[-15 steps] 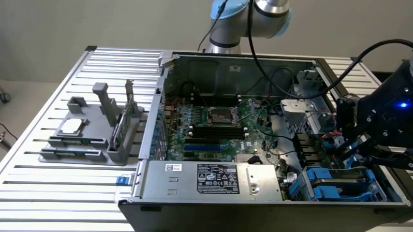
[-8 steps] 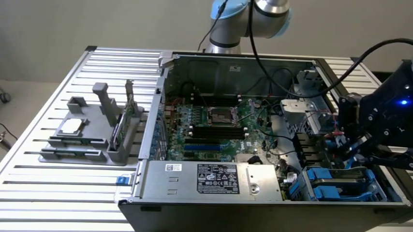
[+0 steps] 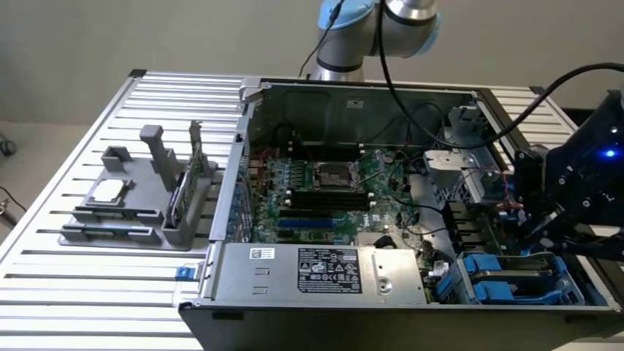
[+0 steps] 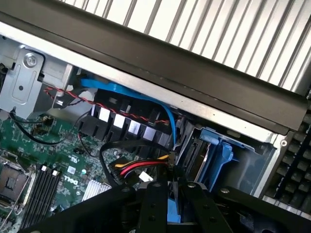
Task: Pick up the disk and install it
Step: 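Insert the first disk wire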
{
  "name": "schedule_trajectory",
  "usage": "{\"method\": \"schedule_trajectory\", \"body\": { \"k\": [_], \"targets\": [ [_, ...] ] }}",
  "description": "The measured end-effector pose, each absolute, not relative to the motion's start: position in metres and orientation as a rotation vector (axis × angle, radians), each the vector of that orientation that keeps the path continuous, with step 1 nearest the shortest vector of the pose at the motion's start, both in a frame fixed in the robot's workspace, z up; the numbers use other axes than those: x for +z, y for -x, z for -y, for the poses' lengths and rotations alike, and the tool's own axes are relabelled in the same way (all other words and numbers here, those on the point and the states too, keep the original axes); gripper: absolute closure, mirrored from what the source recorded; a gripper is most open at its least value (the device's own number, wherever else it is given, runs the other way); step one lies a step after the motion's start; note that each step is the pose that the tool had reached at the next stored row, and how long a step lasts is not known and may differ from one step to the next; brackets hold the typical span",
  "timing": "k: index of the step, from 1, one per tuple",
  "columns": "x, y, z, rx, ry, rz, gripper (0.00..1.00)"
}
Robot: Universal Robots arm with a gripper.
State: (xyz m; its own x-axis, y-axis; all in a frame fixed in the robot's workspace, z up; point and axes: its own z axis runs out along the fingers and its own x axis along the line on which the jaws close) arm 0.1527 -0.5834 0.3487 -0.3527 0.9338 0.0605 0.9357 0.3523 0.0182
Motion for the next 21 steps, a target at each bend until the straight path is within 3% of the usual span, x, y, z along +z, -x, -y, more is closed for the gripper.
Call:
{"method": "schedule_trajectory", "body": {
  "k": [10,21],
  "targets": [
    [0.349,-0.1528,0.5834,-0.022,1.895,2.491,0.82],
    [0.3465,-0.1527,0.5838,-0.03,1.96,2.453,0.82]
  ]
}}
